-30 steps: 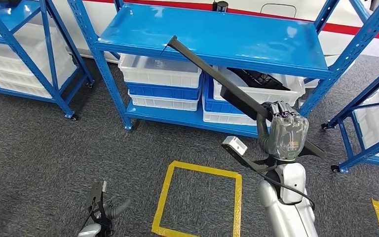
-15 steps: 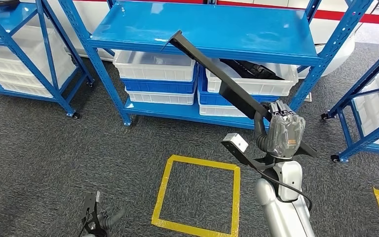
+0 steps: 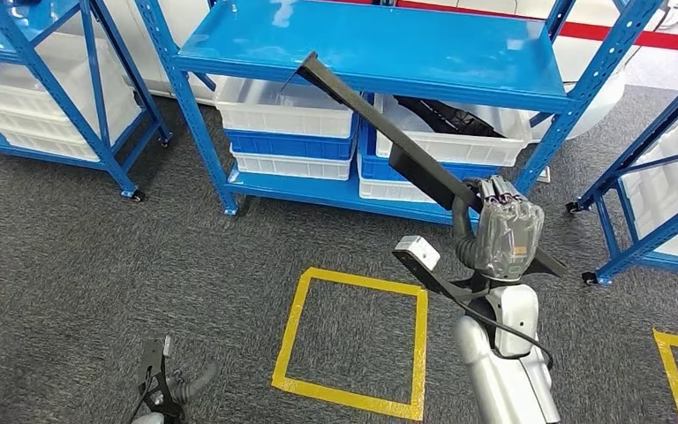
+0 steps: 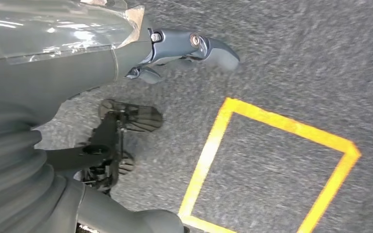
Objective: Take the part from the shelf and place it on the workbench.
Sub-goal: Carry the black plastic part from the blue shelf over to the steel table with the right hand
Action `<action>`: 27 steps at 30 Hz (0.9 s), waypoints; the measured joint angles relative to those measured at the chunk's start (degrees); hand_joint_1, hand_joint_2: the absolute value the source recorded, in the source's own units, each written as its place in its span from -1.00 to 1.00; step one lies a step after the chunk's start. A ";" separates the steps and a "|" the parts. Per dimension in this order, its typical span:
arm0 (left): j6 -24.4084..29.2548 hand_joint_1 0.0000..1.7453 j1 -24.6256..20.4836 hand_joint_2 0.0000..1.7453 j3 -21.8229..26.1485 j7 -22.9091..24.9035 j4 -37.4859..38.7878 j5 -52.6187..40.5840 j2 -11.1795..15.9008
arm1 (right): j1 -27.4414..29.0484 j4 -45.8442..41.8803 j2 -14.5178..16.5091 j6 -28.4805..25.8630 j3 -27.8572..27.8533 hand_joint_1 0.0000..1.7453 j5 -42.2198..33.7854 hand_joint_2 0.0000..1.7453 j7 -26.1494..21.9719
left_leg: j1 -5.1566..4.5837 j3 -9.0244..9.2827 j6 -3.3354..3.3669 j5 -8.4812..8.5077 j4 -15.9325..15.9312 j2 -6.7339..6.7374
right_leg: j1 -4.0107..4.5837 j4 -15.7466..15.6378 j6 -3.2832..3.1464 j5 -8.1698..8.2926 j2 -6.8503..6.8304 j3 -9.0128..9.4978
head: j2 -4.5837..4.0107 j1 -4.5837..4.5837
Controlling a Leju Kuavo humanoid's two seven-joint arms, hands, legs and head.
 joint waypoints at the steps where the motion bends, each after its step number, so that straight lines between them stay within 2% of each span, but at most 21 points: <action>1: -0.01 -1.00 0.01 1.00 0.00 0.02 0.00 -0.01 -0.03 | -0.02 0.01 0.00 0.00 0.00 1.00 -0.06 1.00 -0.02 | 0.09 -0.95 -0.21 0.75 0.04 0.02 | -0.19 0.58 0.85 0.95 0.00 0.76 | -0.01 0.04; 2: -0.05 -1.00 0.01 1.00 0.02 0.09 -0.01 -0.02 -0.05 | -0.09 0.01 0.01 0.00 0.00 1.00 -0.18 1.00 -0.04 | 0.23 -1.92 -0.50 1.52 0.12 0.04 | -0.44 -0.71 1.78 2.68 0.00 2.39 | 0.00 0.06; 3: -0.14 -1.00 0.01 1.00 0.05 0.17 -0.04 -0.06 -0.02 | -0.23 0.01 0.02 0.00 0.00 1.00 -0.33 1.00 -0.08 | 0.34 -2.87 -0.88 2.29 0.29 0.01 | -0.73 -3.69 2.54 4.23 0.00 4.86 | 0.00 0.08; 4: -0.27 -1.00 0.04 1.00 0.12 0.27 -0.16 -0.16 0.08 | -0.46 0.01 0.08 0.00 0.00 1.00 -0.45 1.00 -0.13 | 0.37 -3.79 -1.31 3.04 0.51 -0.02 | -0.88 -7.98 2.91 4.61 0.02 7.92 | -0.01 0.16; 6: -0.73 -1.00 0.07 1.00 0.35 0.39 -0.43 -0.45 0.30 | -0.97 0.04 0.28 0.00 -0.04 1.00 -0.58 1.00 -0.31 | 0.35 -4.77 -2.13 4.67 0.46 -0.08 | -0.83 -14.88 1.98 3.45 0.16 11.83 | -0.01 0.00; 7: -0.93 -1.00 0.11 1.00 0.52 0.40 -0.52 -0.57 0.40 | -1.23 0.09 0.41 -0.01 -0.08 1.00 -0.61 1.00 -0.43 | 0.36 -4.90 -2.50 5.63 -0.03 -0.11 | -0.57 -16.47 1.17 2.88 0.25 12.31 | -0.01 -0.08; 9: -1.31 -1.00 0.48 1.00 0.98 0.44 -0.47 -0.66 0.70 | -1.60 0.22 0.63 -0.01 -0.20 1.00 -0.68 1.00 -0.61 | 0.57 -4.99 -3.22 6.94 -1.27 -0.22 | -0.51 -16.62 -0.31 4.00 0.19 11.10 | -0.01 -0.23; 10: -1.49 -1.00 0.84 1.00 1.20 0.48 -0.43 -0.72 0.92 | -1.72 0.28 0.79 -0.01 -0.27 1.00 -0.70 1.00 -0.66 | 0.70 -5.25 -3.57 5.68 -0.96 -0.27 | -0.56 -16.54 -1.04 4.85 0.11 10.47 | -0.01 -0.30; 11: -1.70 -1.00 1.22 1.00 1.38 0.50 -0.39 -0.85 1.16 | -1.78 0.31 0.97 0.00 -0.38 1.00 -0.76 1.00 -0.67 | 0.79 -5.68 -3.87 3.05 0.61 -0.30 | -0.66 -16.59 -1.65 5.72 0.07 9.76 | -0.01 -0.44; 13: -2.19 -1.00 1.80 1.00 1.60 0.32 -0.38 -1.35 1.64 | -1.76 0.32 1.31 -0.01 -0.68 1.00 -2.01 1.00 -0.67 | 0.87 -6.77 -4.27 -4.30 7.53 -0.32 | -0.54 -16.56 -2.36 7.35 0.23 8.11 | -0.01 -0.72; 14: -2.54 -1.00 2.12 1.00 1.78 0.07 -0.38 -1.72 1.94 | -1.57 0.32 1.37 0.00 -0.92 1.00 -3.54 1.00 -0.82 | 0.88 -7.27 -4.36 -6.45 11.92 -0.32 | -0.40 -16.54 -2.46 8.10 0.38 7.16 | -0.01 -0.79; 15: -2.99 -1.00 2.59 1.00 2.07 -0.30 -0.38 -2.14 2.25 | -1.21 0.31 1.38 -0.01 -1.27 1.00 -5.47 1.00 -1.15 | 0.88 -7.44 -4.35 -6.97 15.73 -0.33 | -0.27 -16.51 -2.48 8.86 0.53 6.24 | -0.01 -0.81; 16: -3.49 -1.00 3.25 1.00 2.48 -0.72 -0.37 -2.62 2.59 | -0.68 0.28 1.36 -0.01 -1.75 1.00 -7.27 1.00 -1.60 | 0.87 -7.08 -4.23 -6.05 18.26 -0.36 | -0.16 -16.49 -2.46 9.57 0.73 5.35 | -0.01 -0.81; 17: -4.03 -1.00 4.10 1.00 2.94 -1.15 -0.37 -3.13 2.89 | -0.02 0.22 1.33 -0.01 -2.43 1.00 -8.54 1.00 -2.13 | 0.86 -5.83 -3.96 -4.41 18.81 -0.49 | -0.07 -16.48 -2.39 10.24 1.04 4.52 | -0.02 -0.83; 18: -4.49 -1.00 4.98 1.00 3.45 -1.55 -0.38 -3.67 3.16 | 0.66 0.05 1.31 -0.01 -3.23 1.00 -9.18 1.00 -2.57 | 0.83 -3.54 -3.53 -3.20 17.11 -0.96 | 0.00 -16.48 -2.28 10.86 1.45 3.79 | -0.02 -0.83; 19: -4.86 -1.00 5.82 1.00 3.97 -1.87 -0.42 -4.23 3.53 | 1.40 -0.30 1.30 0.00 -4.07 1.00 -9.33 1.00 -2.85 | 0.79 -0.18 -2.89 -3.50 13.39 -2.03 | 0.02 -16.47 -2.11 11.41 1.87 3.19 | -0.02 -0.81; 21: -5.54 -1.00 7.25 1.00 5.07 -2.38 -0.53 -5.33 4.13 | 2.84 -1.64 1.25 -0.01 -5.57 1.00 -9.08 1.00 -3.09 | 0.61 6.57 -1.94 -6.69 4.40 -3.87 | 0.00 -16.50 -1.52 12.35 2.70 2.53 | -0.02 -0.74; 22: -5.90 -1.00 7.85 1.00 5.62 -2.54 -0.61 -5.80 4.38 | 3.62 -2.49 1.19 -0.01 -6.18 1.00 -8.90 1.00 -3.10 | 0.41 8.57 -1.63 -8.21 1.46 -4.20 | -0.13 -16.59 -1.09 12.80 3.11 2.37 | -0.02 -0.74; 23: -6.28 -1.00 8.47 1.00 6.19 -2.64 -0.68 -6.17 4.48 | 4.47 -3.35 1.11 -0.01 -6.73 1.00 -8.76 1.00 -3.10 | 0.20 9.35 -1.49 -8.64 0.02 -3.79 | -0.22 -16.79 -0.60 13.28 3.57 2.27 | -0.02 -0.77; 25: -7.09 -1.00 9.76 1.00 7.39 -2.69 -0.84 -6.81 4.58 | 6.43 -4.91 0.74 -0.01 -7.80 1.00 -8.71 1.00 -3.10 | 0.19 9.33 -0.91 -7.80 -0.84 -2.49 | -0.29 -16.28 -0.06 13.25 3.41 1.66 | -0.02 -0.72; 27: -7.96 -1.00 11.31 1.00 8.78 -2.57 -1.28 -7.67 4.58 | 8.00 -6.01 0.23 -0.02 -8.59 1.00 -8.92 1.00 -3.10 | 0.37 8.84 -0.36 -6.68 -1.51 -0.98 | -0.17 -12.00 -0.33 10.33 1.86 -0.39 | -0.01 -0.26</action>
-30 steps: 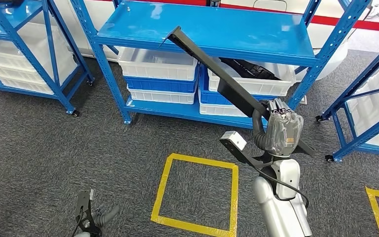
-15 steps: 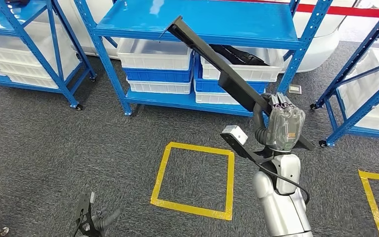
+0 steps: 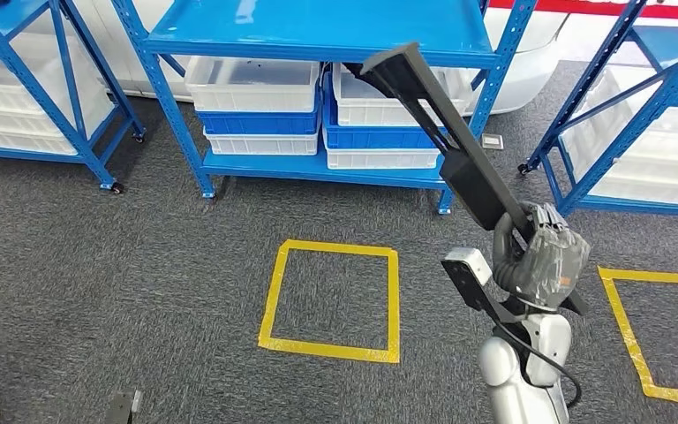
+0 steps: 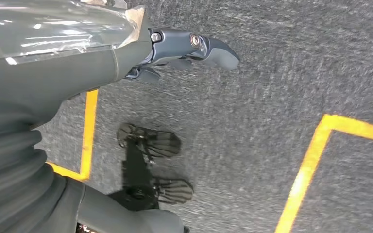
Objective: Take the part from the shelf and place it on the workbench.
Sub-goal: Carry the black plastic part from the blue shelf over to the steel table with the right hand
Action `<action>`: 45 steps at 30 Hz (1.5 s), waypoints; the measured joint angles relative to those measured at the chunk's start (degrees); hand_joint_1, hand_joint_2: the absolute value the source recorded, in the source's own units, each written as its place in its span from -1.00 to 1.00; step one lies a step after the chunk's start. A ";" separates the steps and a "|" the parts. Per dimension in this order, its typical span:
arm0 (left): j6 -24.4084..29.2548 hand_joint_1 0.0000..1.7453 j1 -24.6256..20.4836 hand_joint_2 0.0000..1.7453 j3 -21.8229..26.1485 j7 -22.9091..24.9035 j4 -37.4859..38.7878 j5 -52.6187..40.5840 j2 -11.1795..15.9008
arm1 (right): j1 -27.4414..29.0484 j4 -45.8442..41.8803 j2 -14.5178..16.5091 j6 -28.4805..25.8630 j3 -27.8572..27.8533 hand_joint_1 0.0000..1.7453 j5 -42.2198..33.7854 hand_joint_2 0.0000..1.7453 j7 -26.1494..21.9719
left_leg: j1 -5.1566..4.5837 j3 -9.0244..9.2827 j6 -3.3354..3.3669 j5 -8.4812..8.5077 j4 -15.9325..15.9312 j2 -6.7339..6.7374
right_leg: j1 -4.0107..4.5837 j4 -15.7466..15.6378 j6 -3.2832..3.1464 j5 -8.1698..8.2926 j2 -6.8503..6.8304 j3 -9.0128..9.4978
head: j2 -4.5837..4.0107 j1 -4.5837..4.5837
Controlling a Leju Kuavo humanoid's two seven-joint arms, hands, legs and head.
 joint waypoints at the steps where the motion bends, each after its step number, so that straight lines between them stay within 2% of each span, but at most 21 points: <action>1: -0.43 -1.00 0.83 1.00 0.80 0.12 -0.38 -0.59 -0.03 | 0.56 -0.37 -0.25 0.00 -0.26 1.00 -0.16 1.00 0.00 | -0.10 -0.46 0.12 0.39 -0.01 0.75 | 0.01 3.62 -0.15 -2.22 -0.73 -1.50 | 0.00 0.22; 4: -1.31 -1.00 2.94 1.00 3.36 0.70 -1.96 -2.38 -0.18 | 2.09 -0.74 -0.99 0.00 -0.66 1.00 -0.65 1.00 0.01 | -0.18 -2.06 0.03 1.41 0.24 2.99 | -0.15 11.36 0.51 -6.13 -1.28 -3.02 | 0.01 0.56; 6: -1.56 -1.00 3.85 1.00 4.84 1.17 -3.03 -3.25 -0.40 | 2.62 -0.75 -1.40 0.01 -0.76 1.00 -0.86 1.00 0.02 | -0.13 -2.97 -0.27 1.84 0.69 4.25 | -0.39 5.95 1.61 -4.95 -2.12 1.56 | 0.01 0.62; 8: -1.70 -1.00 4.37 1.00 6.17 1.46 -4.08 -3.80 -0.59 | 2.60 -0.74 -1.61 0.01 -0.75 1.00 -0.93 1.00 0.02 | -0.25 -3.63 -0.76 1.96 1.50 5.31 | -0.49 -2.12 1.87 -3.55 -4.11 6.84 | 0.00 0.60; 10: -1.93 -1.00 4.64 1.00 7.29 1.61 -4.95 -4.19 -0.68 | 2.48 -0.68 -1.70 0.01 -0.74 1.00 -1.01 1.00 0.01 | -0.43 -3.90 -1.44 2.09 2.06 6.01 | -0.30 -4.80 0.91 -3.04 -4.92 8.21 | 0.00 0.54; 13: -2.21 -1.00 4.97 1.00 8.50 1.81 -5.91 -4.84 -1.07 | 2.40 -0.63 -1.96 0.02 -0.74 1.00 -1.26 1.00 0.00 | -0.10 -4.12 -2.59 2.10 2.31 6.15 | -0.26 -4.64 -0.76 -2.06 -3.62 7.50 | -0.01 0.49; 15: -2.26 -1.00 5.22 1.00 9.28 1.85 -6.36 -5.46 -1.30 | 2.27 -0.63 -2.03 0.02 -0.74 1.00 -1.52 1.00 0.01 | 0.20 -5.49 -3.27 -0.82 5.58 3.83 | -0.45 -4.77 -1.79 -1.25 -2.77 7.07 | -0.01 0.38; 17: -2.28 -1.00 5.65 1.00 10.02 1.91 -6.63 -6.01 -1.42 | 2.21 -0.61 -2.00 0.02 -0.70 1.00 -1.74 1.00 0.02 | 0.28 -8.27 -3.60 -5.62 13.00 1.44 | -0.30 -4.70 -2.31 -0.51 -1.75 6.29 | -0.01 0.23; 19: -2.32 -1.00 6.00 1.00 10.66 1.95 -6.78 -6.47 -1.56 | 2.26 -0.54 -1.99 0.02 -0.67 1.00 -1.85 1.00 0.02 | 0.27 -9.84 -3.49 -7.67 18.08 0.85 | -0.05 -4.64 -2.36 0.12 -0.46 5.52 | 0.00 0.13; 20: -2.45 -1.00 6.10 1.00 10.97 1.97 -6.90 -6.93 -1.67 | 2.28 -0.50 -2.01 0.02 -0.67 1.00 -1.87 1.00 0.02 | 0.26 -9.08 -3.26 -6.96 17.37 0.72 | 0.04 -4.63 -2.28 0.36 0.22 5.26 | 0.00 0.11; 23: -3.40 -1.00 6.19 1.00 12.31 2.01 -7.66 -9.87 -2.01 | 2.25 -0.47 -2.03 0.01 -0.69 1.00 -1.90 1.00 0.02 | 0.20 -2.38 -2.08 -2.32 6.20 -1.58 | 0.26 -4.61 -1.74 0.96 2.08 4.88 | 0.00 0.12; 25: -4.08 -1.00 6.20 1.00 13.79 1.96 -8.17 -12.47 -2.35 | 2.20 -0.46 -2.05 0.02 -0.72 1.00 -1.90 1.00 0.02 | -0.02 -0.18 -1.56 -1.35 2.08 -2.82 | 0.26 -4.59 -1.18 1.40 3.00 4.54 | 0.00 0.04; 27: -4.58 -1.00 6.23 1.00 15.33 1.76 -8.68 -14.90 -2.80 | 2.31 -0.45 -2.08 0.01 -0.76 1.00 -1.90 1.00 0.02 | -0.27 -0.18 -1.18 -1.01 1.68 -1.91 | 0.13 -4.79 -0.41 1.98 3.91 4.10 | 0.01 -0.09; 29: -5.02 -1.00 6.14 1.00 16.81 1.34 -9.20 -17.48 -3.34 | 2.49 -0.45 -2.10 0.01 -0.85 1.00 -2.05 1.00 -0.01 | -0.16 -0.25 -0.55 -0.17 1.03 -0.67 | 0.16 -3.78 -0.08 1.43 2.71 3.11 | 0.01 0.02; 32: -6.02 -1.00 6.22 1.00 19.63 0.79 -9.86 -21.51 -4.30 | 2.61 -0.40 -2.06 0.11 -0.99 1.00 -3.24 1.00 -0.34 | -0.11 -0.96 0.09 0.66 0.52 1.44 | 0.21 5.39 -0.51 -3.55 -0.74 -1.12 | 0.01 0.60; 34: -7.06 -1.00 6.34 1.00 21.51 0.75 -10.08 -22.94 -4.87 | 2.95 -0.22 -2.03 0.22 -1.03 1.00 -3.93 1.00 -0.58 | -0.18 -1.46 0.09 0.92 0.56 2.97 | 0.10 11.27 -0.13 -5.91 -1.19 -3.18 | 0.01 0.69; 35: -7.58 -1.00 6.36 1.00 22.27 0.75 -10.14 -23.26 -5.08 | 3.13 -0.09 -2.02 0.25 -1.06 1.00 -4.12 1.00 -0.64 | -0.19 -1.63 0.02 1.02 0.58 3.71 | 0.06 11.32 0.31 -5.86 -1.35 -2.62 | 0.01 0.72; 37: -8.43 -1.00 6.33 1.00 23.59 0.77 -10.32 -23.75 -5.49 | 3.29 0.09 -2.00 0.28 -1.12 1.00 -4.29 1.00 -0.75 | -0.19 -1.75 -0.17 1.12 0.68 5.14 | -0.02 4.52 1.29 -3.67 -2.64 2.04 | 0.00 0.76; 39: -9.06 -1.00 6.19 1.00 24.72 0.82 -10.67 -24.13 -5.78 | 3.18 0.16 -1.94 0.28 -1.16 1.00 -4.32 1.00 -0.91 | -0.49 -1.84 -0.63 1.05 0.96 6.35 | 0.15 -3.17 1.17 -1.79 -4.74 6.66 | 0.00 0.71; 43: -9.47 -1.00 5.85 1.00 26.33 0.96 -11.18 -24.65 -6.11 | 3.07 0.36 -1.75 0.31 -1.20 1.00 -4.37 1.00 -1.03 | -0.52 -1.97 -1.87 1.10 1.32 7.83 | 0.36 -5.35 -0.77 -0.86 -3.78 7.18 | 0.00 0.64; 45: -9.63 -1.00 5.70 1.00 26.91 0.97 -11.38 -25.10 -6.29 | 2.90 0.44 -1.63 0.31 -1.23 1.00 -4.39 1.00 -1.05 | -0.14 -2.85 -2.51 -0.94 3.60 5.52 | 0.09 -5.53 -1.63 -0.33 -2.68 6.86 | 0.01 0.43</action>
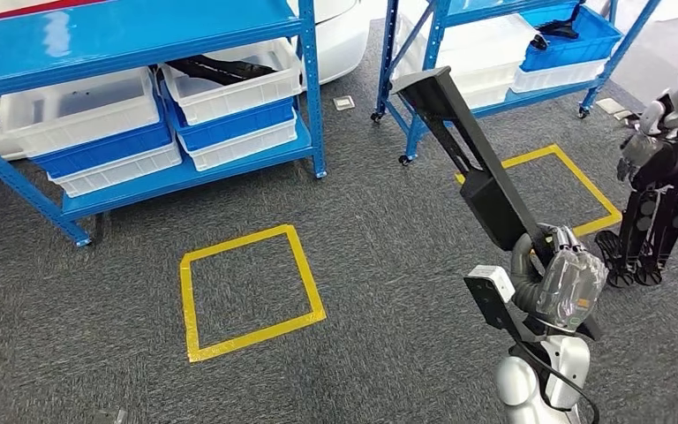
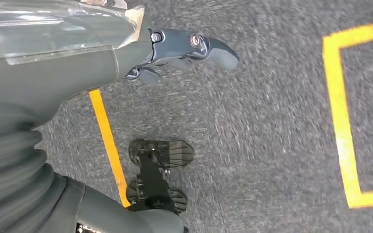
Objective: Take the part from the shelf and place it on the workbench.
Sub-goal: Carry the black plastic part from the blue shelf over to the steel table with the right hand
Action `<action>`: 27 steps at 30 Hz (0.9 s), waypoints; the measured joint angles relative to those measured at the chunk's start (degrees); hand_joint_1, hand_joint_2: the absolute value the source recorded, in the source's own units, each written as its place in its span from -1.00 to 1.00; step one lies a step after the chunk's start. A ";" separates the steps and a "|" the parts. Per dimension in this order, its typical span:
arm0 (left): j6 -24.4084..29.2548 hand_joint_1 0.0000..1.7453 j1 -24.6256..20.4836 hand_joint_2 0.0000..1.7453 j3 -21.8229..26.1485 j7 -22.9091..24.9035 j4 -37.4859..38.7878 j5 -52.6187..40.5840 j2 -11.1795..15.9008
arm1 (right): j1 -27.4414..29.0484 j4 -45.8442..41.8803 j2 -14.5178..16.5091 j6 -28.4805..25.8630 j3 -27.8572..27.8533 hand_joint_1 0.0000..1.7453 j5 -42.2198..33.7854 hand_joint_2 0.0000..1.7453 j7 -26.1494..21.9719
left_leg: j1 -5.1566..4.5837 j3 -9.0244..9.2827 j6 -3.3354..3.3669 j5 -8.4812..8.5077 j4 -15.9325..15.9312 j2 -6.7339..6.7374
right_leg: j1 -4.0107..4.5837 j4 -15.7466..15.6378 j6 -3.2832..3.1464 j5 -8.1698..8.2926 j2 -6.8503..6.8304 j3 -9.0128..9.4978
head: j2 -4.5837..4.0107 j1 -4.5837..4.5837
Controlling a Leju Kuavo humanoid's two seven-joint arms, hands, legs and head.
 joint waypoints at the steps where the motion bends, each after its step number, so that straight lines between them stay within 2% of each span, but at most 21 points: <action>1: -0.08 -1.00 -0.01 1.00 0.35 0.00 -0.07 -0.36 -0.05 | -0.11 0.03 0.13 0.01 0.00 1.00 -0.02 1.00 -0.03 | 0.17 -1.13 -0.28 -2.00 2.82 -1.82 | -0.11 -0.04 -0.33 0.22 0.53 -0.16 | -0.01 -0.16; 2: -0.17 -1.00 0.03 1.00 0.79 0.00 -0.08 -0.81 -0.10 | -0.21 0.09 0.28 0.01 0.00 1.00 -0.04 1.00 -0.07 | 0.24 -2.59 -0.47 -4.21 6.48 -3.40 | -0.05 -0.03 -0.63 0.42 1.07 -0.39 | -0.01 -0.33; 3: -0.23 -1.00 0.09 1.00 1.23 0.01 -0.08 -1.20 -0.13 | -0.24 0.19 0.44 0.02 0.01 1.00 -0.06 1.00 -0.11 | 0.27 -4.14 -0.56 -6.02 10.20 -4.20 | 0.04 -0.01 -0.82 0.57 1.67 -0.61 | -0.01 -0.43; 4: -0.27 -1.00 0.13 1.00 1.65 0.01 -0.08 -1.57 -0.15 | -0.24 0.32 0.56 0.02 0.02 1.00 -0.11 1.00 -0.16 | 0.26 -5.26 -0.55 -6.94 12.86 -4.56 | 0.15 0.01 -0.92 0.72 2.36 -0.80 | -0.01 -0.47; 5: -0.31 -1.00 0.12 1.00 2.00 0.01 -0.08 -1.87 -0.17 | -0.24 0.45 0.63 0.02 0.03 1.00 -0.20 1.00 -0.22 | 0.26 -5.48 -0.41 -6.67 13.54 -4.73 | 0.27 0.03 -0.94 0.87 3.08 -0.94 | -0.01 -0.50; 6: -0.34 -1.00 0.06 1.00 2.30 0.01 -0.08 -2.07 -0.20 | -0.24 0.57 0.65 0.02 0.03 1.00 -0.31 1.00 -0.29 | 0.25 -4.61 -0.16 -5.29 11.97 -4.95 | 0.37 0.06 -0.87 0.98 3.82 -1.02 | 0.00 -0.51; 7: -0.36 -1.00 -0.01 1.00 2.56 0.01 -0.09 -2.23 -0.22 | -0.27 0.64 0.67 0.02 0.03 1.00 -0.43 1.00 -0.38 | 0.24 -2.85 0.19 -3.22 8.58 -5.54 | 0.44 0.09 -0.77 1.09 4.55 -1.04 | 0.00 -0.51; 9: -0.37 -1.00 -0.10 1.00 3.04 -0.01 -0.12 -2.32 -0.22 | -0.47 0.70 0.73 0.02 0.04 1.00 -0.57 1.00 -0.55 | 0.28 0.93 1.04 -0.14 1.09 -8.62 | 0.47 0.18 -0.39 1.33 5.82 -1.20 | 0.01 -0.39; 11: -0.38 -1.00 -0.12 1.00 3.43 -0.02 -0.15 -2.36 -0.21 | -0.66 0.79 0.82 0.02 0.08 1.00 -0.61 1.00 -0.66 | 0.12 2.35 1.47 0.43 -2.06 -10.55 | 0.19 0.24 0.30 1.77 7.09 -1.79 | -0.01 -0.42; 13: -0.38 -1.00 -0.20 1.00 3.71 -0.03 -0.23 -2.40 -0.30 | -0.66 0.84 0.84 0.02 0.10 1.00 -0.60 1.00 -0.71 | -0.02 2.37 1.65 0.74 -2.63 -9.34 | -0.05 0.27 1.09 2.24 8.27 -2.46 | -0.01 -0.59; 14: -0.38 -1.00 -0.28 1.00 3.80 -0.04 -0.30 -2.41 -0.37 | -0.62 0.84 0.83 0.02 0.10 1.00 -0.60 1.00 -0.72 | 0.05 2.43 1.84 1.04 -3.03 -8.57 | 0.02 0.73 1.30 2.08 7.63 -2.98 | -0.01 -0.56; 15: -0.38 -1.00 -0.35 1.00 3.89 -0.06 -0.38 -2.41 -0.45 | -0.69 0.87 0.82 0.02 0.11 1.00 -0.61 1.00 -0.72 | 0.14 2.48 2.10 1.39 -3.41 -7.71 | 0.18 2.07 1.34 1.35 6.29 -3.83 | -0.01 -0.36; 17: -0.39 -1.00 -0.31 1.00 4.07 -0.08 -0.45 -2.42 -0.56 | -0.90 0.96 0.82 0.02 0.17 1.00 -0.61 1.00 -0.73 | 0.11 2.40 2.41 1.79 -3.80 -5.85 | 0.36 8.34 1.13 -1.79 2.77 -6.95 | -0.01 0.16; 19: -0.39 -1.00 -0.18 1.00 4.24 -0.07 -0.45 -2.42 -0.62 | -0.90 1.15 0.84 0.02 0.22 1.00 -0.61 1.00 -0.74 | -0.06 2.12 2.47 1.86 -3.75 -3.93 | 0.24 15.55 1.29 -4.73 1.53 -9.97 | 0.00 0.52; 20: -0.39 -1.00 -0.16 1.00 4.28 -0.07 -0.45 -2.42 -0.64 | -0.82 1.26 0.85 0.02 0.22 1.00 -0.62 1.00 -0.74 | -0.10 2.02 2.45 1.88 -3.71 -3.05 | 0.13 16.76 1.62 -5.09 1.36 -10.20 | -0.01 0.55; 21: -0.39 -1.00 -0.18 1.00 4.31 -0.06 -0.45 -2.44 -0.67 | -0.77 1.37 0.84 0.02 0.22 1.00 -0.68 1.00 -0.74 | -0.10 1.96 2.43 1.89 -3.65 -2.21 | 0.03 15.58 2.08 -4.58 1.14 -9.18 | -0.01 0.61; 23: -0.39 -1.00 -0.28 1.00 4.36 -0.05 -0.48 -2.65 -0.73 | -0.85 1.47 0.82 0.02 0.21 1.00 -0.86 1.00 -0.74 | -0.14 1.97 2.23 1.81 -3.42 -0.74 | -0.09 7.42 2.86 -2.20 -0.49 -4.15 | -0.01 0.63; 24: -0.40 -1.00 -0.33 1.00 4.44 -0.02 -0.54 -2.87 -0.76 | -0.95 1.48 0.82 0.02 0.21 1.00 -0.96 1.00 -0.74 | -0.28 1.94 2.02 1.70 -3.26 -0.14 | 0.04 3.55 2.86 -1.21 -1.52 -1.76 | 0.00 0.60; 25: -0.49 -1.00 -0.38 1.00 4.60 0.03 -0.63 -3.13 -0.76 | -1.06 1.48 0.81 0.02 0.20 1.00 -1.04 1.00 -0.75 | -0.42 1.90 1.72 1.61 -3.09 0.38 | 0.17 0.97 2.53 -0.60 -2.18 -0.24 | 0.00 0.56; 26: -0.63 -1.00 -0.40 1.00 4.81 0.15 -0.78 -3.46 -0.78 | -1.12 1.48 0.80 0.02 0.20 1.00 -1.09 1.00 -0.75 | -0.56 1.88 1.42 1.56 -2.96 0.84 | 0.30 -0.07 2.04 -0.40 -2.42 0.27 | -0.01 0.52; 27: -0.81 -1.00 -0.40 1.00 5.06 0.30 -0.96 -3.83 -0.84 | -1.13 1.48 0.78 0.02 0.19 1.00 -1.16 1.00 -0.75 | -0.62 1.86 1.12 1.58 -2.94 1.27 | 0.46 0.00 1.55 -0.24 -1.94 0.14 | -0.01 0.48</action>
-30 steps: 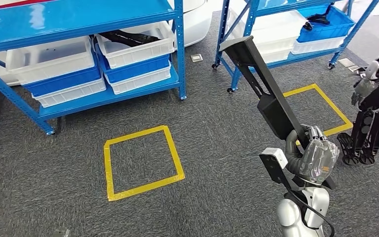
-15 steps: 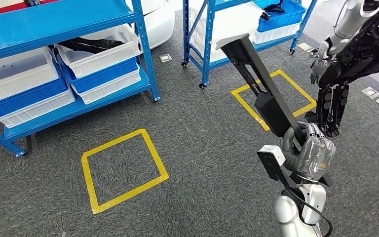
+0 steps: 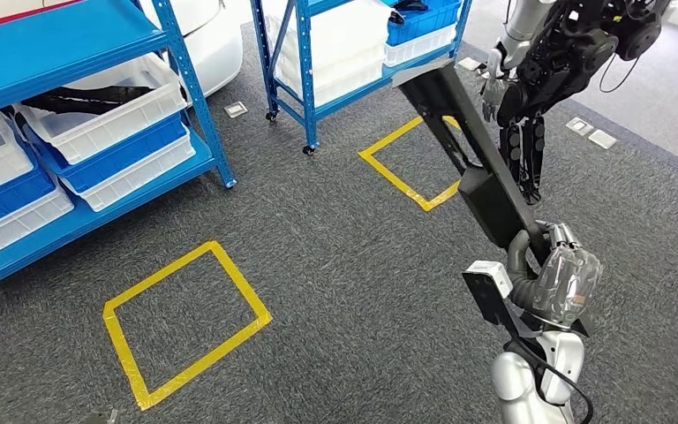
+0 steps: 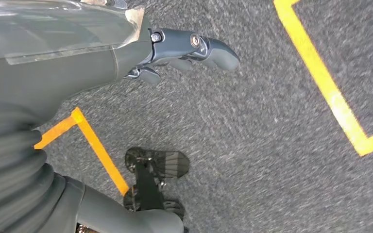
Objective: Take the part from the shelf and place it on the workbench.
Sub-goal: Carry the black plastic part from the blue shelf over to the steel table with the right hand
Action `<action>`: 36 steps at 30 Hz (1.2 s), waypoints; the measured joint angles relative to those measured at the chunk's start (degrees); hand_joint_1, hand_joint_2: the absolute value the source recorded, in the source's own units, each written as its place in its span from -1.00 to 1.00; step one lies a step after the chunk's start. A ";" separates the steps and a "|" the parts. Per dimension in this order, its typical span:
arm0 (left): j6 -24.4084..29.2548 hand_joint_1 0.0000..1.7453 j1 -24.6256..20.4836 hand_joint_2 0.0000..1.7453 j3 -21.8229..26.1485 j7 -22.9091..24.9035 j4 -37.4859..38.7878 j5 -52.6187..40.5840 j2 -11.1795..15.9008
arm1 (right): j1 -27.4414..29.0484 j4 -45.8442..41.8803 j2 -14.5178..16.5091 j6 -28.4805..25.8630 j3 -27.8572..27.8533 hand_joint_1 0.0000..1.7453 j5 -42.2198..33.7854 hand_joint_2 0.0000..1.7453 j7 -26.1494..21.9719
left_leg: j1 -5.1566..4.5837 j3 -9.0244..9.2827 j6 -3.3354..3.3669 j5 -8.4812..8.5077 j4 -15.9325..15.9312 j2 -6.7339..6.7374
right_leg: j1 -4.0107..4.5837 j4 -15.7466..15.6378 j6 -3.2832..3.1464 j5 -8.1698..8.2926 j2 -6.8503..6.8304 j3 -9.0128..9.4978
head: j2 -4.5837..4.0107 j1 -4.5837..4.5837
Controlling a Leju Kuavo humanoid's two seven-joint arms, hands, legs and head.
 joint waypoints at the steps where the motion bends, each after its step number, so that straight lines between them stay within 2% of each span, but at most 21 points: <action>1: -0.26 -1.00 0.01 1.00 0.28 0.15 -0.22 -0.35 -0.08 | 0.01 -0.01 -0.03 0.00 -0.02 1.00 -0.07 1.00 0.00 | 0.08 -0.02 -0.31 -0.01 0.04 0.38 | -0.10 -0.09 -0.50 0.23 0.64 -0.19 | 0.00 0.01; 3: -0.73 -1.00 0.01 1.00 0.78 0.40 -0.66 -1.08 -0.23 | 0.01 -0.07 -0.03 0.01 -0.07 1.00 0.00 1.00 0.11 | 0.46 -0.54 -0.99 -1.27 1.44 -1.11 | -0.30 -0.31 -1.26 0.67 1.69 -0.42 | 0.01 -0.11; 6: -1.34 -1.00 0.24 1.00 1.98 0.66 -1.06 -2.27 -0.31 | -0.05 -0.13 0.26 0.09 -0.12 1.00 0.69 1.00 0.62 | 0.82 -4.46 -1.64 -7.20 11.07 -5.48 | -0.39 -0.40 -2.05 1.16 3.22 -0.76 | 0.00 -0.59; 8: -1.69 -1.00 0.42 1.00 2.96 0.85 -1.12 -3.16 -0.38 | 0.01 -0.14 0.45 0.19 -0.14 1.00 1.28 1.00 0.94 | 0.81 -6.73 -1.63 -8.95 16.15 -6.05 | -0.18 -0.36 -2.31 1.44 4.48 -1.05 | 0.00 -0.68; 9: -1.88 -1.00 0.44 1.00 3.38 0.93 -1.20 -3.61 -0.45 | 0.03 -0.14 0.53 0.24 -0.15 1.00 1.56 1.00 1.07 | 0.81 -6.54 -1.48 -8.22 15.85 -6.15 | -0.08 -0.34 -2.35 1.60 5.17 -1.17 | 0.00 -0.69; 10: -2.13 -1.00 0.43 1.00 3.80 0.99 -1.34 -4.13 -0.53 | 0.04 -0.15 0.61 0.29 -0.17 1.00 1.82 1.00 1.15 | 0.80 -5.16 -1.22 -6.52 13.25 -6.40 | -0.02 -0.33 -2.30 1.76 5.88 -1.25 | -0.01 -0.70; 12: -2.55 -1.00 0.31 1.00 4.69 1.05 -1.77 -5.27 -0.66 | -0.01 -0.20 0.85 0.36 -0.20 1.00 2.24 1.00 1.21 | 0.74 -0.88 -0.48 -2.98 5.27 -8.53 | 0.09 -0.30 -2.01 2.06 7.10 -1.33 | 0.00 -0.69; 13: -2.79 -1.00 0.24 1.00 5.22 1.03 -2.01 -5.86 -0.71 | -0.09 -0.22 0.96 0.39 -0.21 1.00 2.41 1.00 1.24 | 0.63 0.71 -0.17 -2.01 2.19 -9.59 | 0.10 -0.28 -1.78 2.22 7.65 -1.42 | 0.00 -0.66; 15: -3.24 -1.00 0.08 1.00 6.28 0.98 -2.42 -7.06 -0.77 | -0.23 -0.25 1.14 0.44 -0.23 1.00 2.58 1.00 1.28 | 0.23 1.77 0.32 -1.70 -0.07 -10.38 | -0.06 -0.33 -1.12 2.65 8.73 -1.76 | 0.01 -0.60; 17: -3.72 -1.00 -0.13 1.00 7.20 0.92 -2.78 -8.36 -0.97 | -0.25 -0.32 1.20 0.46 -0.22 1.00 2.64 1.00 1.31 | 0.05 1.87 0.82 -0.95 -0.68 -8.90 | -0.23 -0.28 -0.44 3.03 9.41 -2.52 | 0.01 -0.59; 19: -4.11 -1.00 -0.32 1.00 7.96 0.81 -2.99 -9.46 -1.24 | -0.32 -0.54 1.22 0.47 -0.22 1.00 2.64 1.00 1.36 | 0.28 1.89 1.38 0.03 -1.65 -7.45 | -0.08 2.41 -0.44 1.62 7.47 -4.33 | 0.01 -0.35; 21: -4.29 -1.00 -0.33 1.00 8.67 0.72 -3.01 -10.12 -1.43 | -0.30 -0.69 1.25 0.48 -0.19 1.00 2.64 1.00 1.38 | 0.37 1.60 1.61 0.51 -2.03 -5.84 | -0.10 9.59 -0.75 -2.02 4.61 -7.64 | 0.00 0.05; 22: -4.31 -1.00 -0.31 1.00 9.01 0.69 -3.01 -10.32 -1.51 | -0.14 -0.69 1.27 0.49 -0.18 1.00 2.65 1.00 1.38 | 0.36 1.41 1.58 0.60 -2.01 -4.99 | -0.26 13.52 -0.64 -3.70 3.92 -9.30 | 0.01 0.24; 23: -4.32 -1.00 -0.29 1.00 9.28 0.68 -3.01 -10.46 -1.59 | 0.08 -0.69 1.27 0.49 -0.18 1.00 2.65 1.00 1.39 | 0.37 1.20 1.47 0.68 -1.98 -4.16 | -0.50 16.20 -0.33 -4.71 3.56 -10.29 | 0.01 0.30; 24: -4.28 -1.00 -0.29 1.00 9.50 0.65 -3.01 -10.66 -1.66 | 0.33 -0.68 1.28 0.50 -0.19 1.00 2.64 1.00 1.39 | 0.42 1.03 1.31 0.76 -1.95 -3.34 | -0.80 16.56 0.22 -4.82 3.28 -10.03 | 0.01 0.32; 25: -4.16 -1.00 -0.30 1.00 9.68 0.53 -2.98 -11.00 -1.73 | 0.55 -0.68 1.28 0.51 -0.19 1.00 2.63 1.00 1.32 | 0.53 0.89 1.10 0.81 -1.87 -2.58 | -1.14 14.31 0.92 -4.08 2.90 -8.41 | 0.01 0.35; 27: -3.22 -1.00 -0.48 1.00 10.24 -0.35 -2.46 -12.47 -1.72 | 1.02 -0.66 1.35 0.50 -0.20 1.00 2.62 1.00 0.58 | 0.69 0.67 0.39 0.66 -1.45 -1.25 | -1.71 5.62 2.23 -1.84 0.78 -2.89 | 0.01 0.38; 28: -2.41 -1.00 -0.64 1.00 10.62 -1.16 -1.83 -13.41 -1.62 | 1.34 -0.58 1.54 0.43 -0.21 1.00 2.62 1.00 -0.14 | 0.70 0.58 -0.10 0.44 -1.09 -0.67 | -1.80 2.20 2.29 -1.04 -0.12 -0.84 | 0.01 0.38; 30: -0.29 -1.00 -1.17 1.00 11.64 -3.20 0.45 -14.92 -1.07 | 1.93 -0.09 2.07 0.22 -0.26 1.00 2.62 1.00 -1.86 | 0.61 0.49 -1.04 0.18 -0.68 0.33 | -1.48 0.07 1.33 -0.61 -0.62 0.29 | 0.01 0.27; 32: 1.56 -1.00 -1.84 1.00 12.60 -4.93 3.25 -15.63 -0.55 | 2.26 0.79 2.65 0.06 -0.33 1.00 2.64 1.00 -3.16 | 0.79 0.61 -1.56 0.25 -0.68 1.20 | -1.14 0.28 0.26 -0.36 0.53 -0.11 | 0.01 0.09; 36: 2.28 -1.00 -2.18 1.00 13.03 -5.59 4.60 -15.79 -0.31 | 2.30 1.30 2.93 0.02 -0.36 1.00 2.67 1.00 -3.61 | 0.93 0.65 -1.73 0.29 -0.69 1.67 | -1.05 0.32 -0.10 -0.24 1.06 -0.32 | 0.00 0.02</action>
